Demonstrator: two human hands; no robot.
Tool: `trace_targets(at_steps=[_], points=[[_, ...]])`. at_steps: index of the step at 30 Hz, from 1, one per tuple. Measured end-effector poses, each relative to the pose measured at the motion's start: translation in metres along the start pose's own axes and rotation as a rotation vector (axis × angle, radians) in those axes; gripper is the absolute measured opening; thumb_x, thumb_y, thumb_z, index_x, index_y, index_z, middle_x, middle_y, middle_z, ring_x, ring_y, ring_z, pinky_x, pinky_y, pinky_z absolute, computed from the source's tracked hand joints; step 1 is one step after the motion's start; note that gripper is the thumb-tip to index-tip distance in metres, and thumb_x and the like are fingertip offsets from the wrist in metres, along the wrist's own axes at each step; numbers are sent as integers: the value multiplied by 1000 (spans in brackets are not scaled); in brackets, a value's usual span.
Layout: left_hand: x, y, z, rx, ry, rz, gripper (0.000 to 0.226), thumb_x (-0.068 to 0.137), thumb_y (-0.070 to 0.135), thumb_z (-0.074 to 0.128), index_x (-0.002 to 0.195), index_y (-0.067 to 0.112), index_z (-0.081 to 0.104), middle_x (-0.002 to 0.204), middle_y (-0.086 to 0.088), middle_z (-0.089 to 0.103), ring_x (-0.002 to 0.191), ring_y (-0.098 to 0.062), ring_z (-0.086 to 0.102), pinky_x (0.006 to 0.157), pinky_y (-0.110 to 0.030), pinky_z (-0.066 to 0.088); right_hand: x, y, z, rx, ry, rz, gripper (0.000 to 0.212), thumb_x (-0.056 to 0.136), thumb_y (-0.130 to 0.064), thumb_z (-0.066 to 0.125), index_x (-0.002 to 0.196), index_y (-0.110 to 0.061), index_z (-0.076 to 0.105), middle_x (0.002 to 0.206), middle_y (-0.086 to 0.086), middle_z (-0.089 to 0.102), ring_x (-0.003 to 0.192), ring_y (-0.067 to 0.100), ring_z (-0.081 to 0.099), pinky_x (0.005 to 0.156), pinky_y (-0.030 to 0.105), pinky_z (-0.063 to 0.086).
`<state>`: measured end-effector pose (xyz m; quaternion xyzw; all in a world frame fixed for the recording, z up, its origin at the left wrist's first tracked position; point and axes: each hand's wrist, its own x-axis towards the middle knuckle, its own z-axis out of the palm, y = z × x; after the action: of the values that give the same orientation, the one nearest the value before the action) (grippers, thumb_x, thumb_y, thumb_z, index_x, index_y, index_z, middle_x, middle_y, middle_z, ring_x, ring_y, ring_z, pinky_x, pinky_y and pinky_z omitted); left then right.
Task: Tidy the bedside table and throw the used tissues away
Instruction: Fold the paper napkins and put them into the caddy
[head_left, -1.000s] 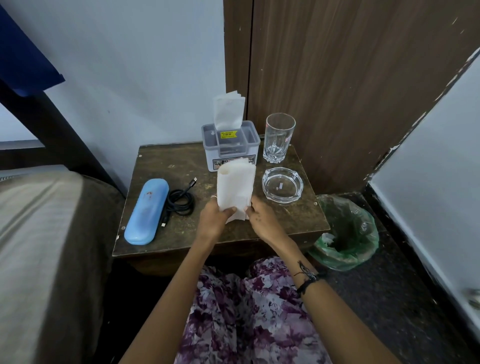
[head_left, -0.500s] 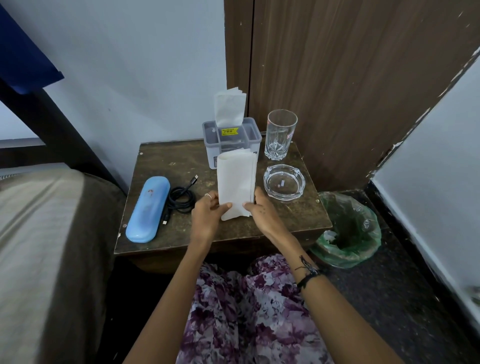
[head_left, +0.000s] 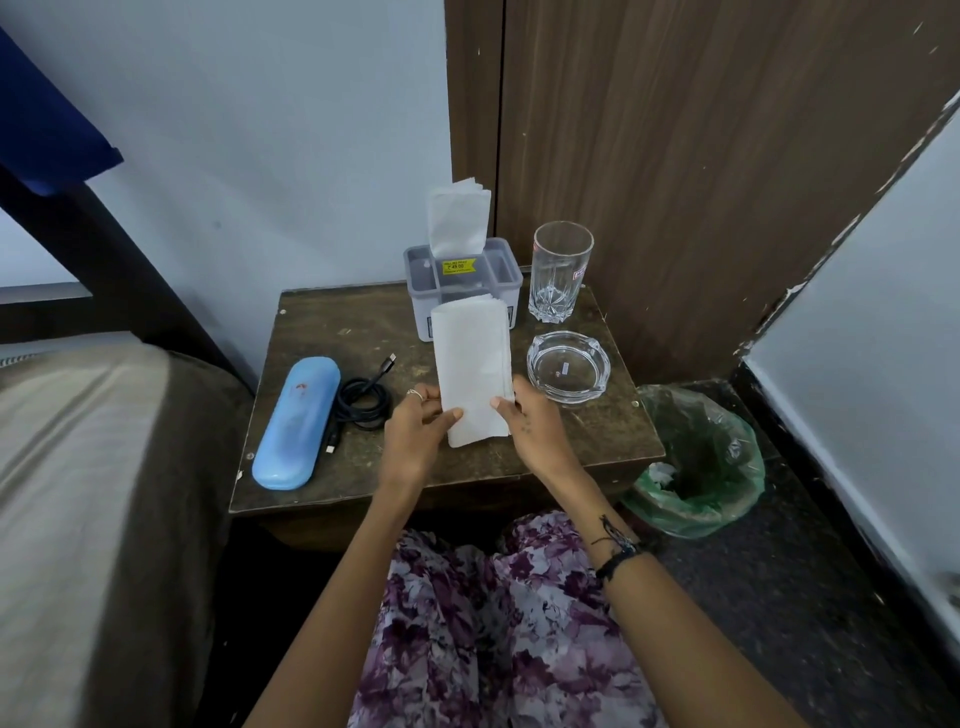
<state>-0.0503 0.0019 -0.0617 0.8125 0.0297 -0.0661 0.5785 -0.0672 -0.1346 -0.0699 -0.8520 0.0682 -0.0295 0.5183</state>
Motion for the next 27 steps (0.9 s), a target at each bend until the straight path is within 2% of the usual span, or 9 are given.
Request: trace_targets(at_steps=[4,7,10,14,18,20,21,23,27], points=[[-1,0,-1,-11,0,-8,16,89,9,57,104,6,55,109,-12,68,95,-19,64,70,-20,51,-2,3,-1,-41,-100,30,35,96,-9,46,130,-5,46,124,10,58,113,22,55,85,23,40],[0,2,0,120,-9,-10,26,89,10,57,113,1,56,116,-14,65,105,-23,62,74,-19,48,4,3,-4,-80,-88,16,31,94,-5,47,125,-2,50,121,13,60,110,23,56,85,25,42],[5,4,1,311,6,18,24,90,15,56,104,-4,60,112,-17,66,90,-20,59,63,-19,42,11,0,-5,-99,-63,-4,26,93,-5,49,118,-1,53,114,14,62,104,24,58,83,30,44],[16,14,-1,366,51,75,21,92,19,53,102,1,60,105,-13,67,85,-21,61,70,-29,49,21,-7,-9,-86,-21,-37,22,93,-9,52,113,-1,54,110,11,63,101,21,59,77,25,47],[35,40,-8,300,74,209,15,94,14,50,100,4,59,88,-8,62,64,-9,54,52,-14,44,40,-27,-22,-26,35,-90,16,92,-13,55,106,-5,57,90,-2,58,83,13,56,66,18,45],[50,56,-12,267,65,239,16,93,11,50,105,4,58,87,-6,60,64,-7,55,52,-11,46,56,-39,-29,-43,67,-137,13,92,-12,55,105,-9,58,85,-5,58,77,10,55,62,15,44],[58,64,-13,262,55,246,18,93,10,51,108,4,58,88,-6,60,66,-8,57,53,-12,46,66,-44,-32,-41,84,-154,16,92,-11,55,107,-7,58,88,-2,60,80,12,57,66,20,48],[75,78,-17,251,25,249,22,90,6,55,112,2,57,90,-9,63,69,-13,60,60,-15,49,84,-54,-38,-52,104,-165,21,92,-8,54,112,-3,57,97,7,64,88,19,59,77,34,53],[105,95,-23,255,28,273,17,83,6,64,99,2,62,92,-16,69,77,-28,67,72,-44,58,115,-66,-44,-40,132,-176,16,91,-5,54,106,0,58,79,0,58,77,16,57,76,34,54]])
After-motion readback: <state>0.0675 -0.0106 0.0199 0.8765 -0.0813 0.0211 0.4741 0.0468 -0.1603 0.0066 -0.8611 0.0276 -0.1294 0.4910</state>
